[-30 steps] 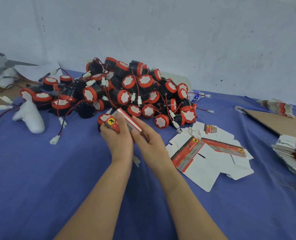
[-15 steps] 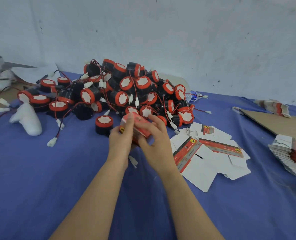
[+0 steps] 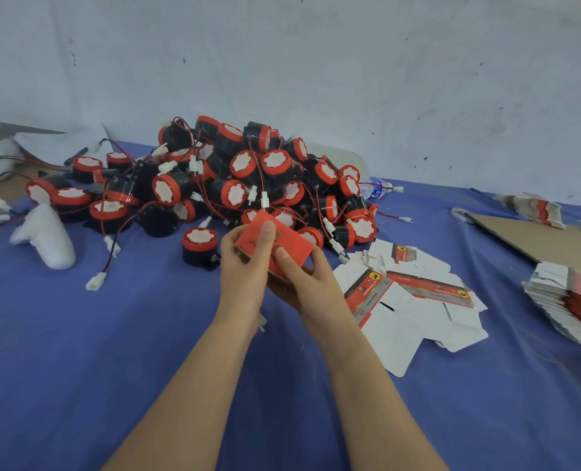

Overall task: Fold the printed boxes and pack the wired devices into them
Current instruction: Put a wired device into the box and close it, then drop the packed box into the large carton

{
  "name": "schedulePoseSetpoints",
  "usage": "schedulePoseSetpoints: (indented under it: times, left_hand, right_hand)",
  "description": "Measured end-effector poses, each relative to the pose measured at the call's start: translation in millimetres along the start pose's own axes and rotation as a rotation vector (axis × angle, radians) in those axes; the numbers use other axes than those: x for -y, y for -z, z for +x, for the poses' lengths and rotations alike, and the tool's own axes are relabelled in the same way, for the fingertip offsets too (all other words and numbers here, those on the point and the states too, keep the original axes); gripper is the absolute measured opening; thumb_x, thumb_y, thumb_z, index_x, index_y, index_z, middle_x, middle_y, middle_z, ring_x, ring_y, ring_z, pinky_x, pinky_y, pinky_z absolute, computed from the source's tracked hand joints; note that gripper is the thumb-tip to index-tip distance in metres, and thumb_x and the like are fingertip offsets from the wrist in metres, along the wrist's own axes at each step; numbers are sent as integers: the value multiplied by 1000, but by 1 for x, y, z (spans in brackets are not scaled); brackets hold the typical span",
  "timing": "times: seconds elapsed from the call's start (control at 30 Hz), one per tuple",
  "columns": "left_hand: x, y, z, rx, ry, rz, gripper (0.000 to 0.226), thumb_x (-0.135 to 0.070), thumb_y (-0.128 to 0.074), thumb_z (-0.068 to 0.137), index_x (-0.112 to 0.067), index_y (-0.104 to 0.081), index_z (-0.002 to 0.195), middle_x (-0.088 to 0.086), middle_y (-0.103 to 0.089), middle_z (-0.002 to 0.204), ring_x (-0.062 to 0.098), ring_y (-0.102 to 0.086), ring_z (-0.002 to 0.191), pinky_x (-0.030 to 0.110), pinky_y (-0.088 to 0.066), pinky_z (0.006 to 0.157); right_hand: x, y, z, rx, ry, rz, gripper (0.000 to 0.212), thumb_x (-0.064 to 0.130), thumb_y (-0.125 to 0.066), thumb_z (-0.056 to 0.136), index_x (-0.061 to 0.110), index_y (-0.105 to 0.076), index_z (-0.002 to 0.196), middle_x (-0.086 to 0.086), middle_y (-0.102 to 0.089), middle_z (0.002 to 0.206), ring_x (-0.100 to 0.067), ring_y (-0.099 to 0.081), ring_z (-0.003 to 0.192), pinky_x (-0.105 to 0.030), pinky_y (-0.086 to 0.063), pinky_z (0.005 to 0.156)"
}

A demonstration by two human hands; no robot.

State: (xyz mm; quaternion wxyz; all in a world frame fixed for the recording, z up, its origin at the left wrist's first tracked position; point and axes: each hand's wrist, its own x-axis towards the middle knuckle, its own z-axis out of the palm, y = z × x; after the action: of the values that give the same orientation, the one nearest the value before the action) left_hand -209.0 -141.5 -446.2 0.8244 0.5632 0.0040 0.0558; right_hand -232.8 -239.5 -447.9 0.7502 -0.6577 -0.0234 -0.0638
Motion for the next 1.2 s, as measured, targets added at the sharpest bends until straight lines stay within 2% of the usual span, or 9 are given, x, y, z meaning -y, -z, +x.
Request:
schedulePoseSetpoints:
  times: [0.17, 0.3, 0.4, 0.5, 0.7, 0.87, 1.0, 1.1, 1.2]
  left_hand:
    - [-2, 3, -1, -52, 32, 83, 72, -68, -57, 63, -18, -56, 116, 3, -69, 104, 20, -68, 97, 43, -54, 91]
    - [-4, 0, -3, -14, 54, 206, 66, -69, -55, 69, -17, -58, 110, -1, -69, 97, 13, -66, 93, 33, -54, 85]
    - [-14, 1, -4, 110, 119, 254, 43, -54, -63, 83, -15, -62, 103, 5, -70, 101, 19, -67, 97, 33, -54, 85]
    - [-32, -29, -18, 241, 144, 205, 46, -39, -63, 89, -7, -55, 120, 12, -68, 110, 20, -69, 92, 24, -59, 69]
    - [-54, -208, -137, 668, 42, 110, 22, -32, -59, 94, -17, -56, 109, 6, -67, 98, 12, -68, 75, 22, -58, 63]
    - [-42, -343, -334, 1214, 68, 179, 15, -35, -51, 98, -25, -60, 91, 1, -65, 101, 23, -63, 103, 38, -53, 90]
    - [-27, -377, -471, 1617, 207, 325, 51, -45, -40, 100, -8, -58, 129, 7, -57, 134, 24, -53, 122, 35, -40, 104]
    - [-26, -371, -504, 1688, 482, 186, 48, -43, -37, 102, -9, -56, 130, 4, -61, 124, 22, -62, 101, 39, -48, 97]
    - [-31, -362, -475, 1587, 543, 66, 39, -41, -40, 101, -15, -64, 116, -4, -67, 85, 11, -60, 70, 26, -51, 66]
  right_hand:
    - [0, -1, 1, -27, -49, -26, 44, 54, -58, 81, 32, -56, 118, 2, -71, 105, -10, -68, 96, -25, -56, 80]
    - [3, 1, 2, -176, -6, -137, 21, 47, -49, 95, 29, -57, 103, 3, -69, 93, -5, -70, 78, -17, -55, 62]
    - [24, 12, -6, -285, -47, -111, 30, 45, -52, 94, 20, -57, 110, -5, -67, 99, -12, -69, 78, -25, -59, 61]
    - [57, 37, -31, -354, -84, -21, 46, 51, -52, 92, 16, -53, 122, -4, -68, 99, -11, -70, 75, -27, -60, 63]
    - [151, 150, -164, -830, 248, -43, 43, 23, -58, 95, 14, -45, 135, -8, -66, 98, -13, -65, 68, -21, -54, 57]
    - [218, 246, -346, -1508, 243, -440, 48, 31, -55, 95, 15, -41, 138, -8, -57, 132, -16, -55, 108, -35, -45, 99]
    - [240, 274, -458, -1960, -138, -721, 65, 28, -48, 97, 15, -15, 151, -13, -16, 158, -29, -10, 147, -39, -4, 118]
    - [239, 273, -476, -2034, -79, -769, 60, 20, -44, 98, 18, -17, 151, -11, -5, 161, -27, 2, 148, -36, 2, 116]
    - [232, 265, -444, -1836, 236, -707, 46, 14, -44, 98, 15, -36, 143, -6, -36, 149, -18, -31, 137, -25, -21, 110]
